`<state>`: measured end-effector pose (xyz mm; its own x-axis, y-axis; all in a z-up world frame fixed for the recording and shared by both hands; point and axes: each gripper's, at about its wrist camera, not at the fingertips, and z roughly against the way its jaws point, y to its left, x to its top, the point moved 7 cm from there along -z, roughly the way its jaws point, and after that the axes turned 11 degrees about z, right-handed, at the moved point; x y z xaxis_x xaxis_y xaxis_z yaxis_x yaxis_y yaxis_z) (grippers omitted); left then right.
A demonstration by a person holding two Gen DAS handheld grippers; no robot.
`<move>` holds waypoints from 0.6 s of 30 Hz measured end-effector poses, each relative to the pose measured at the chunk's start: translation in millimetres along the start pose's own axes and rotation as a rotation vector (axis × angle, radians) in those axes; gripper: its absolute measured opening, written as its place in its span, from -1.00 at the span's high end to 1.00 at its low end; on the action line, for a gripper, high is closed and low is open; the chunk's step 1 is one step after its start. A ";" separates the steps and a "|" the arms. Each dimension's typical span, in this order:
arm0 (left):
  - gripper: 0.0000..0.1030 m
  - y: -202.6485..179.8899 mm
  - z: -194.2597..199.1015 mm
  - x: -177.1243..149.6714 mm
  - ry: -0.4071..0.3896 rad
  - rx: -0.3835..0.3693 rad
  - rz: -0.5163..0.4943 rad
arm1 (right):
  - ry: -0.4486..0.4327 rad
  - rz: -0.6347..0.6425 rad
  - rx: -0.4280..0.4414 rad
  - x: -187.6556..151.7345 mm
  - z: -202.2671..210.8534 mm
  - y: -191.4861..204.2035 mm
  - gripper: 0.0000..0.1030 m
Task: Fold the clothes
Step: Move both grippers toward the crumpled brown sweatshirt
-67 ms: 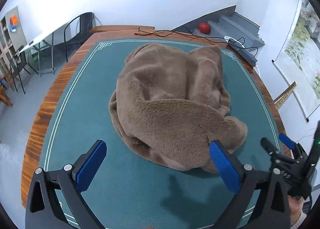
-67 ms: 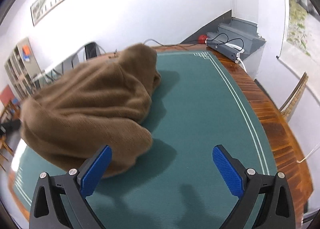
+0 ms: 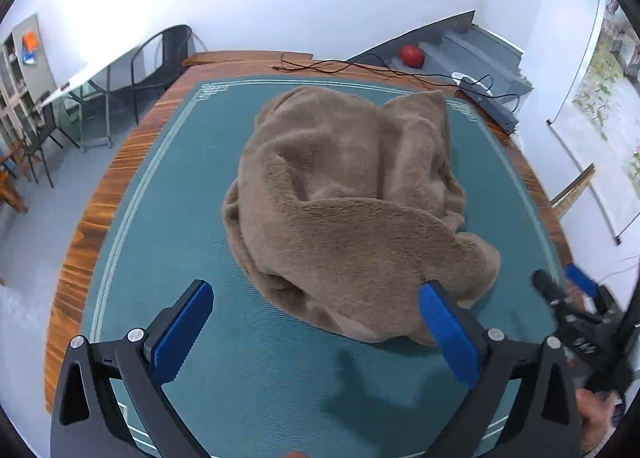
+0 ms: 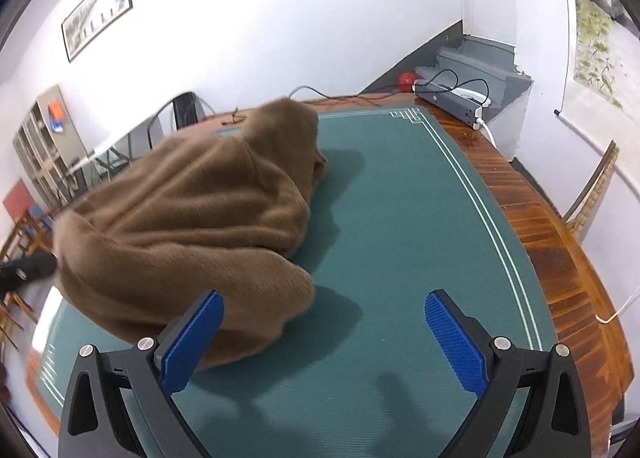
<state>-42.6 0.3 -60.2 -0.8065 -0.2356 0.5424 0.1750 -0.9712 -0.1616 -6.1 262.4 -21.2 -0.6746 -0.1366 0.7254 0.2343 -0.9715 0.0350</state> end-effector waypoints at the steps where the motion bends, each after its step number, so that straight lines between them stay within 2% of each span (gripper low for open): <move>1: -1.00 1.4 -1.4 0.9 -0.004 0.010 -0.003 | 0.005 0.011 0.001 2.7 -2.3 3.8 -0.99; 5: -1.00 7.2 -6.8 4.5 -0.020 0.050 -0.015 | 0.025 0.053 0.006 13.4 -11.2 18.8 -0.99; 7: -1.00 20.7 -6.6 5.5 -0.026 0.048 0.002 | 0.034 0.075 0.008 18.7 -15.7 26.3 -0.99; 11: -1.00 35.1 -10.3 4.4 -0.027 0.094 0.002 | 0.052 0.114 0.015 29.4 -24.0 41.0 -0.99; 18: -1.00 45.4 -16.5 7.3 -0.015 0.125 0.010 | 0.036 0.113 0.030 36.6 -27.0 63.3 -0.99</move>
<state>-49.9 -44.9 -77.2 -0.7962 -0.2450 0.5533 0.2531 -0.9654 -0.0632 -34.9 190.7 -11.0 -0.6673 -0.2528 0.7006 0.3310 -0.9433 -0.0251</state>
